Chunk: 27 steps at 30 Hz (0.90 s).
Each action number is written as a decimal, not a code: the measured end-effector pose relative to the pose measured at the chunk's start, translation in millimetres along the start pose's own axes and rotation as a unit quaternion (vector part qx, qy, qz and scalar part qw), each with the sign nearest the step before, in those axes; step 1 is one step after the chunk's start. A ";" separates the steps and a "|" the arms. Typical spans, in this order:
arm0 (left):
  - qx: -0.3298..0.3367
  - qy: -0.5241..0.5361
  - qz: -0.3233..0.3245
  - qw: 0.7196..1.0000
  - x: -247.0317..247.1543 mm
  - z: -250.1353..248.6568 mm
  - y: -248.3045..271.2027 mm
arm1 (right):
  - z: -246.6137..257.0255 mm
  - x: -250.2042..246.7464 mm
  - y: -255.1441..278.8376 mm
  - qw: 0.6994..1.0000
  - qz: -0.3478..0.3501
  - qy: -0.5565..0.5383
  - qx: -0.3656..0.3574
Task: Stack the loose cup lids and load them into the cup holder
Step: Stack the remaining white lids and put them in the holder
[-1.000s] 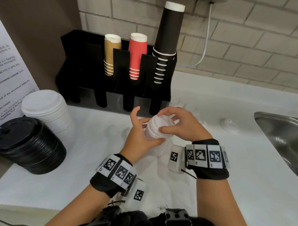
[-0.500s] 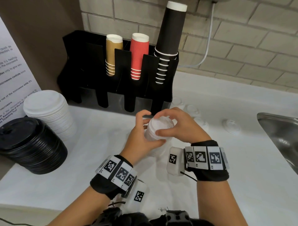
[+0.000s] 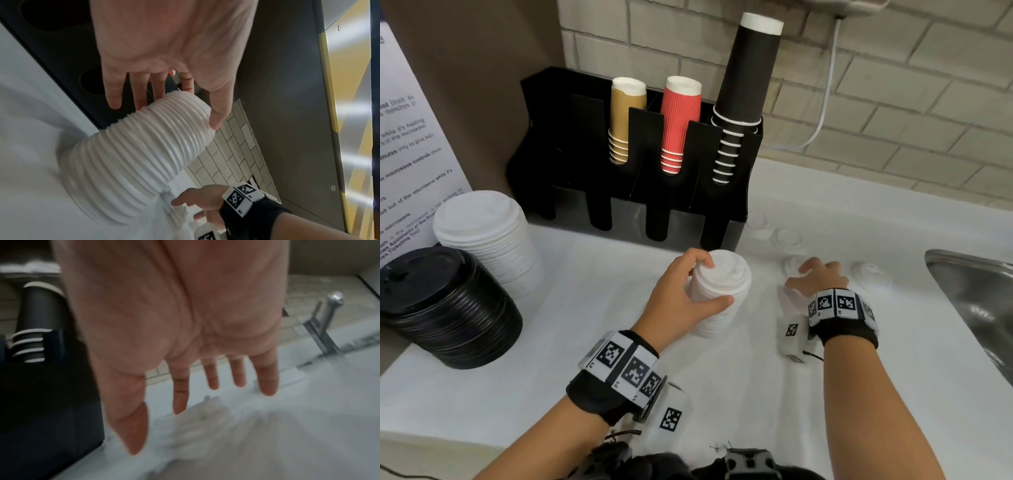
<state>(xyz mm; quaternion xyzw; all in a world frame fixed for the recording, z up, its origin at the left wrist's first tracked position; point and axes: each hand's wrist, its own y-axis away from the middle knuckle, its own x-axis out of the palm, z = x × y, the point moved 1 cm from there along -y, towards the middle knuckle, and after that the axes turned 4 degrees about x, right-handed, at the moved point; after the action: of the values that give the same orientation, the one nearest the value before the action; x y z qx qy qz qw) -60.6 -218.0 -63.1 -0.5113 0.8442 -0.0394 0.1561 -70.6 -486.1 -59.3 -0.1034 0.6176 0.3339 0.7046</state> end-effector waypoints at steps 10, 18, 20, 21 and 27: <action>0.005 0.004 0.004 1.000 1.0 2.1 -1.6 | -1.6 0.1 -6.7 0.996 0.013 -0.005 -0.085; 0.024 -0.001 0.001 1.000 0.8 5.9 -1.9 | -8.3 -2.2 16.8 0.974 0.035 -0.209 -0.078; 0.029 -0.011 0.004 1.000 0.0 5.9 -3.1 | -12.3 -7.5 31.5 0.930 0.068 -0.344 -0.109; 0.028 -0.013 0.007 0.999 -0.3 5.5 -3.6 | -12.9 -10.1 41.0 0.903 0.086 -0.399 -0.133; 0.007 -0.003 0.005 1.000 -1.4 2.4 -5.7 | 6.6 -22.5 86.2 0.818 0.143 -0.482 -0.280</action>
<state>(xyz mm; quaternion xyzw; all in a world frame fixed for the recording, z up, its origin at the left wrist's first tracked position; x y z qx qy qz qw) -54.3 -219.3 -63.8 -0.5059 0.8461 -0.0431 0.1621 -117.2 -425.1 -13.7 -0.0329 0.0863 0.5964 0.7973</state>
